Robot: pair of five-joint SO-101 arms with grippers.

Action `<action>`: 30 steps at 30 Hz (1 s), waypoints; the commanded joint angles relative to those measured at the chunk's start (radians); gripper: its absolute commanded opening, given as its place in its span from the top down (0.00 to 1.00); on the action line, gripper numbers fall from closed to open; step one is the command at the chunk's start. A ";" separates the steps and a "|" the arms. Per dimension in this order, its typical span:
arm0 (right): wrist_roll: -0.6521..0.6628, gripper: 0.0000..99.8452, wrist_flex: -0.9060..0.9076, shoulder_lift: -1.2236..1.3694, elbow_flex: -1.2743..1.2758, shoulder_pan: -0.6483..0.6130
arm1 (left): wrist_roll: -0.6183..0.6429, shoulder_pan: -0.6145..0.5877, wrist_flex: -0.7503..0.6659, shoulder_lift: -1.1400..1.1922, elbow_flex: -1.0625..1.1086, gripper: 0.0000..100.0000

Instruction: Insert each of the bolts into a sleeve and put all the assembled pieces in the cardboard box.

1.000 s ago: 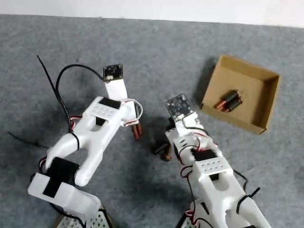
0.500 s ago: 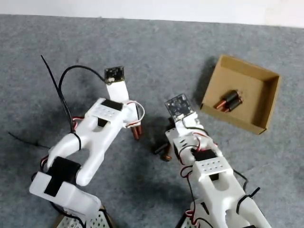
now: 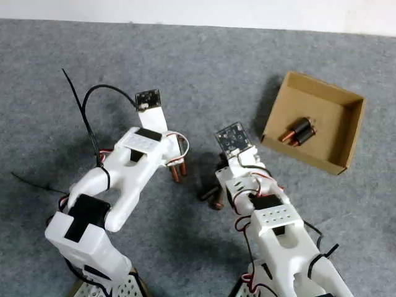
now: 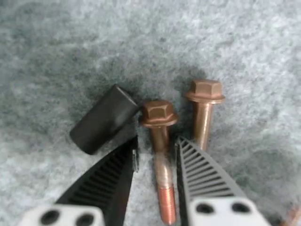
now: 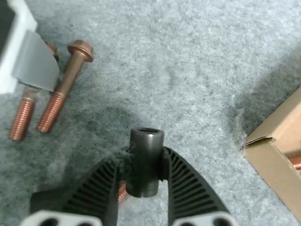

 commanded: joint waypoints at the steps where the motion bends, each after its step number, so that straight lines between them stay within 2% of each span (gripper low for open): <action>1: 0.009 1.00 -0.035 -0.022 -0.010 0.010 | 0.006 -0.001 -0.014 0.002 -0.027 0.87; 5: 0.009 1.00 -0.035 -0.022 -0.010 0.010 | 0.006 0.027 -0.011 0.002 -0.022 0.88; 9: 0.009 1.00 -0.035 -0.022 -0.010 0.010 | 0.003 0.028 -0.012 0.002 -0.027 1.00; 18: 0.009 1.00 -0.035 -0.031 -0.010 0.010 | 0.008 0.030 -0.012 -0.013 -0.030 1.00; 24: 0.003 1.00 -0.036 -0.084 0.031 0.016 | 0.008 0.025 -0.021 -0.206 0.081 1.00; 30: 0.003 1.00 -0.036 -0.397 0.200 -0.008 | 0.008 0.021 -0.249 -0.499 0.355 1.00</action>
